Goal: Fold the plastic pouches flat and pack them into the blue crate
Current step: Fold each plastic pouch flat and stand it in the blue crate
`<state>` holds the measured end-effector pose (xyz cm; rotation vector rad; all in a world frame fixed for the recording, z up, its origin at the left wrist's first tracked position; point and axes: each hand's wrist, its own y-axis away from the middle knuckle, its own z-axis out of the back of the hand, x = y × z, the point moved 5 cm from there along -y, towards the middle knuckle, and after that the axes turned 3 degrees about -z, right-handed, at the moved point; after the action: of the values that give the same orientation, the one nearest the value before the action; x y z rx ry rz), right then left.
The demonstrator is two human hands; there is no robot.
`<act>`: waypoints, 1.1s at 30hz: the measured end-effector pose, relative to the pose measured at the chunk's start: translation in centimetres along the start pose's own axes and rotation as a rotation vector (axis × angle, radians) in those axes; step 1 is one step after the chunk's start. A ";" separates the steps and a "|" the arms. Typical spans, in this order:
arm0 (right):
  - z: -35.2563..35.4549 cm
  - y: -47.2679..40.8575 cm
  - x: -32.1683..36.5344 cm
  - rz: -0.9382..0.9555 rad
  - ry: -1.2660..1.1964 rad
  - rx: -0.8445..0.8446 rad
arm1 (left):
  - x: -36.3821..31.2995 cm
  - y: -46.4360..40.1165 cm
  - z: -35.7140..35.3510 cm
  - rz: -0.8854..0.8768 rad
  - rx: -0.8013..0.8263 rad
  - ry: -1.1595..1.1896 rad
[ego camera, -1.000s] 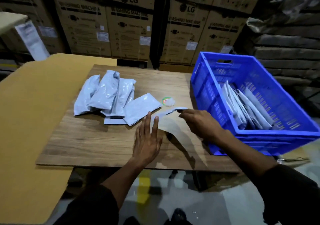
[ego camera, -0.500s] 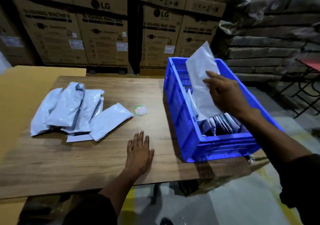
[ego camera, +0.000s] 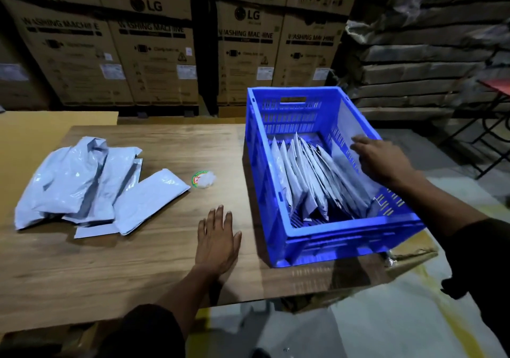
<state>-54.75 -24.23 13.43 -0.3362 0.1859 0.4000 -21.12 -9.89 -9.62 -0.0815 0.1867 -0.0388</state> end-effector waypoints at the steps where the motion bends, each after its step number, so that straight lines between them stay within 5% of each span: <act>1: -0.8 -0.1 -0.4 -0.004 0.019 0.034 | 0.0 0.0 0.0 0.007 -0.005 -0.003; 12: 1.7 -1.8 -1.7 0.036 -0.137 -0.157 | -0.3 0.1 0.2 0.047 -0.043 -0.002; 20: -1.2 -1.4 0.3 0.059 -0.121 0.021 | -0.4 0.2 0.1 0.055 -0.026 -0.014; 33: 1.0 -2.2 -0.2 0.130 -0.007 -0.037 | -0.5 0.1 0.1 0.049 -0.031 -0.034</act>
<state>-53.87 -25.84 14.99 -0.3598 0.1946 0.5336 -21.56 -9.71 -9.42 -0.1080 0.1556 0.0147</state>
